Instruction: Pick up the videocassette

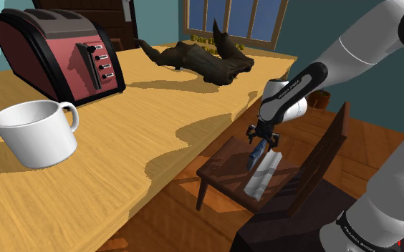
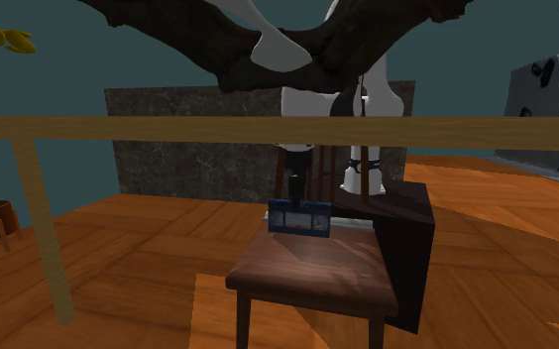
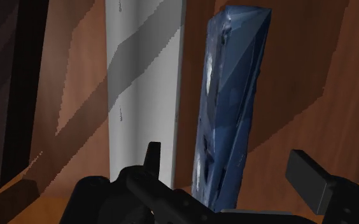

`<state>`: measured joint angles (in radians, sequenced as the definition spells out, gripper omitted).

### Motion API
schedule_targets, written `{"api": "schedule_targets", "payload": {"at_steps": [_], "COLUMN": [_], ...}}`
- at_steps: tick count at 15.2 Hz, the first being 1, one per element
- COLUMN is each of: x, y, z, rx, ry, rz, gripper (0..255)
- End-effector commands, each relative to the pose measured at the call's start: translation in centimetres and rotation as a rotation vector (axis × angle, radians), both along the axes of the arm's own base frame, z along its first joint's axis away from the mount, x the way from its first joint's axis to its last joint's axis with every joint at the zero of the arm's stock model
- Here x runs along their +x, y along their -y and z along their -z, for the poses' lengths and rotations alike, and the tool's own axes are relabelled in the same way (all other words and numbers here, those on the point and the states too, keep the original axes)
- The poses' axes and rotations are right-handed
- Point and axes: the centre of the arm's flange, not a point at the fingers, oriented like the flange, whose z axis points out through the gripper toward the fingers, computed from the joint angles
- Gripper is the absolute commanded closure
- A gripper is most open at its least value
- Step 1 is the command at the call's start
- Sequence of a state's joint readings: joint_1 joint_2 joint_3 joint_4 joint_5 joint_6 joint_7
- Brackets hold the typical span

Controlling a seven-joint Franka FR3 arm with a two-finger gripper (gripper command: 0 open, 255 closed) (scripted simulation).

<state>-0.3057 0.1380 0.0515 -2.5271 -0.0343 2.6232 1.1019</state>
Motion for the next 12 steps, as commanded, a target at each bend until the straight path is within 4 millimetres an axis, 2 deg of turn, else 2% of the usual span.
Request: {"api": "schedule_targets", "payload": {"at_steps": [1, 3, 5, 6, 12], "x": [0.0, 0.0, 0.0, -0.1, -0.1], "y": [-0.1, -0.1, -0.1, 0.0, -0.1], "z": [1.0, 2.4, 2.4, 2.4, 2.4], "rx": [0.000, 0.000, 0.000, 0.000, 0.000], "ry": [0.000, 0.000, 0.000, 0.001, 0.001], "rz": [0.002, 0.002, 0.002, 0.002, 0.002], "gripper": [0, 0, 0, 255, 255]}}
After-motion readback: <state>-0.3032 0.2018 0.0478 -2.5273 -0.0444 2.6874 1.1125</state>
